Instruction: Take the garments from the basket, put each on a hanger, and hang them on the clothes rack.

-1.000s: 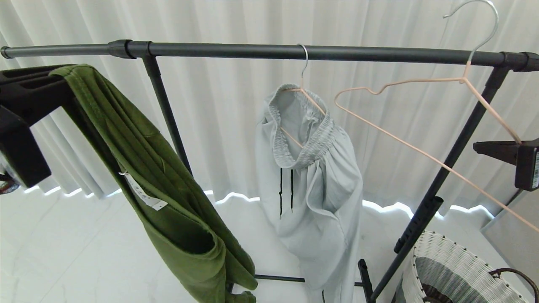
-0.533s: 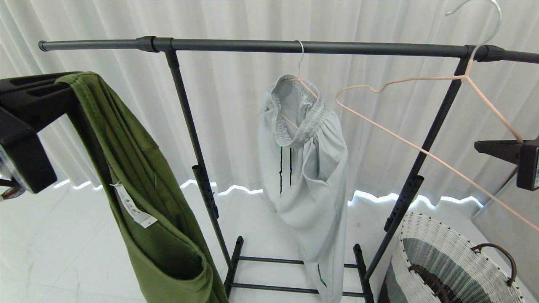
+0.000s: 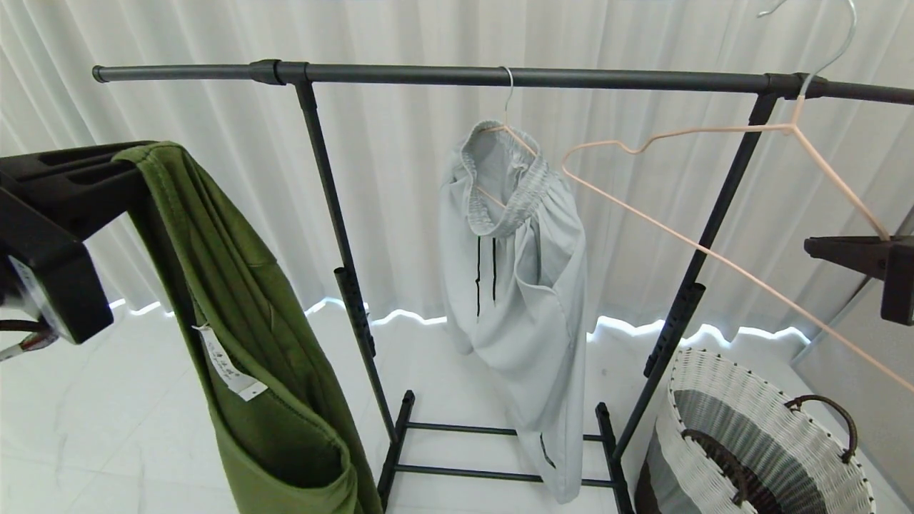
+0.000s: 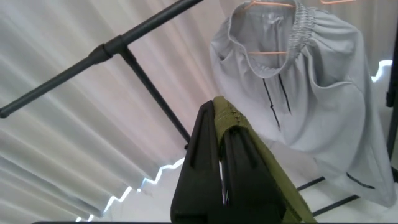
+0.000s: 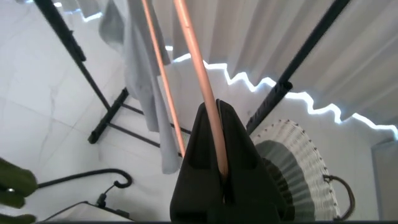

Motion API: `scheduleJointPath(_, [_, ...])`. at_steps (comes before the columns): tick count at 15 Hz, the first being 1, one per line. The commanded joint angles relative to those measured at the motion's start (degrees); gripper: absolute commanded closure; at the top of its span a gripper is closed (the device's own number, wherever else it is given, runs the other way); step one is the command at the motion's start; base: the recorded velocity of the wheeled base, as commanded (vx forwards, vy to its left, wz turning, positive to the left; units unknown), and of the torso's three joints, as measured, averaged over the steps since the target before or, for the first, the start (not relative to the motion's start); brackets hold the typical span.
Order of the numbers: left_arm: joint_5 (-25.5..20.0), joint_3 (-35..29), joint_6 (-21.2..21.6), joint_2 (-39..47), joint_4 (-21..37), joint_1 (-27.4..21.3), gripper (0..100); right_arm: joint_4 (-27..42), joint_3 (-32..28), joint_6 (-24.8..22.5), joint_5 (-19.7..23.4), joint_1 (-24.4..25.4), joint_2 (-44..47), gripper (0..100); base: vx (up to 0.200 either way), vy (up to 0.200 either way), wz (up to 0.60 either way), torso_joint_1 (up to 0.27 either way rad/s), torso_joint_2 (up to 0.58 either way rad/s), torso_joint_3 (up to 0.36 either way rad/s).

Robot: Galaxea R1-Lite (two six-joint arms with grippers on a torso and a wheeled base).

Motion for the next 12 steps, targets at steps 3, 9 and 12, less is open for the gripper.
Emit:
scheduleJointPath(3, [0.32, -0.35, 0.05, 2.44, 0.08, 3.28, 100, 0.14, -0.03, -0.02, 0.02, 4.93, -1.83, 100, 0.0, 0.0, 0.0, 0.0, 0.0, 0.0])
scheduleJointPath(9, [0.49, -5.1, -1.36, 10.87, 0.08, 11.63, 100, 6.74, 1.37, 0.6, -0.06, 20.14, -4.64, 100, 0.0, 0.0, 0.0, 0.0, 0.0, 0.0])
scheduleJointPath(12, [0.76, -8.26, -7.42, 15.88, 0.08, 11.98, 100, 6.65, 2.87, 2.45, -0.06, 26.29, -3.76, 100, 0.0, 0.0, 0.0, 0.0, 0.0, 0.0])
